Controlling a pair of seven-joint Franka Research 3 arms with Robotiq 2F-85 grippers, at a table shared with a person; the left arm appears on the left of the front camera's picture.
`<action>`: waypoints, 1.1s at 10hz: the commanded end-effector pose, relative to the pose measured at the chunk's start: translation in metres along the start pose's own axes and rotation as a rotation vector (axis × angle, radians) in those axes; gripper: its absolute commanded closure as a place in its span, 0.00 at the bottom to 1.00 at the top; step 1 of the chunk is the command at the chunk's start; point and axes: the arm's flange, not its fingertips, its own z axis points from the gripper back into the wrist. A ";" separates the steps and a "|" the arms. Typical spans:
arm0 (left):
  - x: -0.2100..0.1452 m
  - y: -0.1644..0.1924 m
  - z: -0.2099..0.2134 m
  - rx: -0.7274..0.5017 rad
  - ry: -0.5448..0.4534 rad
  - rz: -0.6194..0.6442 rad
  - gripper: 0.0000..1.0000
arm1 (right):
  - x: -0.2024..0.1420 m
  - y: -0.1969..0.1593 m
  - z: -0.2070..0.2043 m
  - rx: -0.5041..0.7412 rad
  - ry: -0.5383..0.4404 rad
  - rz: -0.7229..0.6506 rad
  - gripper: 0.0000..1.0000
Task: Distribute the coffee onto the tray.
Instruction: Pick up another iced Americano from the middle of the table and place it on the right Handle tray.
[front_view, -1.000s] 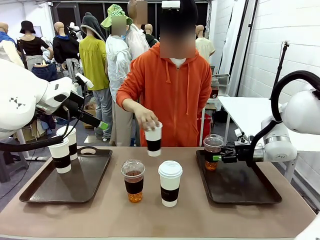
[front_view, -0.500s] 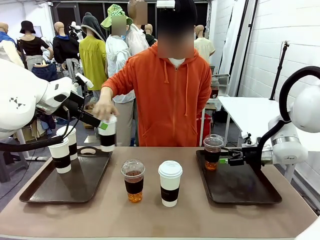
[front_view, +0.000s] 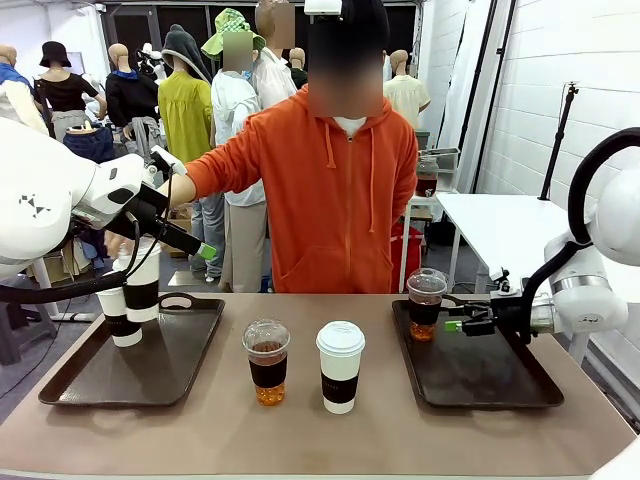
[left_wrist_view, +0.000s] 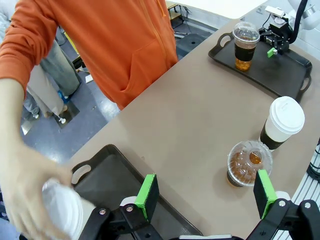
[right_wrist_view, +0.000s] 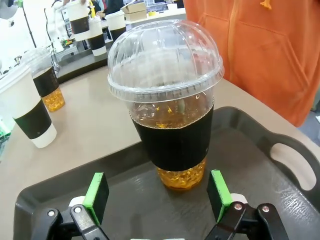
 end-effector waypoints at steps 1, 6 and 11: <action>-0.001 0.001 0.000 -0.011 -0.001 0.005 0.00 | 0.001 -0.003 -0.003 0.010 -0.006 0.003 0.00; -0.001 0.001 0.000 -0.011 -0.001 0.005 0.00 | 0.012 0.002 0.004 0.005 0.027 -0.004 0.00; -0.001 0.001 0.000 -0.011 -0.001 0.005 0.00 | 0.033 0.050 0.007 0.045 0.048 0.010 0.00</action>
